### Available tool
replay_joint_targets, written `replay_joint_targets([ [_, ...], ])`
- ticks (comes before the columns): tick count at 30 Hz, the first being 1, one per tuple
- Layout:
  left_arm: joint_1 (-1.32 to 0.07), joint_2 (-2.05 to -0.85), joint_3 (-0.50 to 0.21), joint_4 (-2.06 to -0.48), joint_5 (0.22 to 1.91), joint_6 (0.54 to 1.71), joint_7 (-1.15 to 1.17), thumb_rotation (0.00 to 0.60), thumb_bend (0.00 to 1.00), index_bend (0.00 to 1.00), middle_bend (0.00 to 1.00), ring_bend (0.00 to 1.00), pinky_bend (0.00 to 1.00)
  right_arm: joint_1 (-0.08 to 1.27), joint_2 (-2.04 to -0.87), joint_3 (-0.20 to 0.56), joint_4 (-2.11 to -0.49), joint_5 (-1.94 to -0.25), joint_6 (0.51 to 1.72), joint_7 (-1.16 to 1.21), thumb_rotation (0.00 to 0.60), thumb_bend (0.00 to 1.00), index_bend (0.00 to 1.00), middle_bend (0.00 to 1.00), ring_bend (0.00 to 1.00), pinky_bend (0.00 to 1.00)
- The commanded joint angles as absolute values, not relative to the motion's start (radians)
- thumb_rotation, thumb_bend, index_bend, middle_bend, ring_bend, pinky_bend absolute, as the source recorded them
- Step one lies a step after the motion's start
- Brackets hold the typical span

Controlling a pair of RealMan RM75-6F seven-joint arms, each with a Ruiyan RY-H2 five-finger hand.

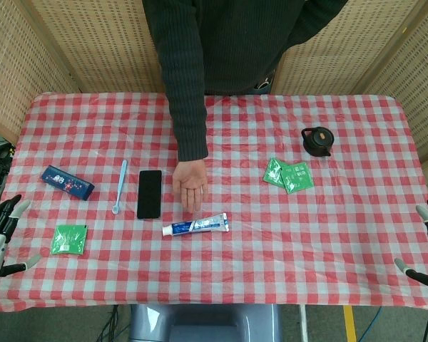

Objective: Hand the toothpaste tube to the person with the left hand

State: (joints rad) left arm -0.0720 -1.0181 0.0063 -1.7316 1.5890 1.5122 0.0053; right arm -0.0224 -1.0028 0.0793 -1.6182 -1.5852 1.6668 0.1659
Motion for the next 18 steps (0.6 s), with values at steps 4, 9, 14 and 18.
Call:
replay_joint_targets([
  [4,-0.074,-1.022,0.007,-1.731,1.589,1.507,0.013,0.600,0.00,0.00,0.00,0.00,0.00,-0.023,-1.001,0.079,-1.619,-1.586,1.667,0.168,0.600,0.00,0.09,0.00,0.00,0.00],
  [9,-0.093,-1.039,0.012,-1.737,1.593,1.468,0.038,0.600,0.00,0.00,0.00,0.00,0.00,-0.026,-0.997,0.079,-1.620,-1.583,1.671,0.181,0.600,0.00,0.09,0.00,0.00,0.00],
  [14,-0.173,-1.089,0.018,-1.760,1.605,1.326,0.072,0.600,0.00,0.00,0.00,0.00,0.00,-0.022,-0.995,0.082,-1.619,-1.576,1.660,0.184,0.600,0.00,0.09,0.00,0.00,0.00],
  [18,-0.283,-1.163,0.000,-1.775,1.558,1.131,0.114,0.600,0.00,0.00,0.00,0.00,0.00,-0.017,-0.997,0.084,-1.620,-1.567,1.650,0.177,0.600,0.00,0.09,0.00,0.00,0.00],
])
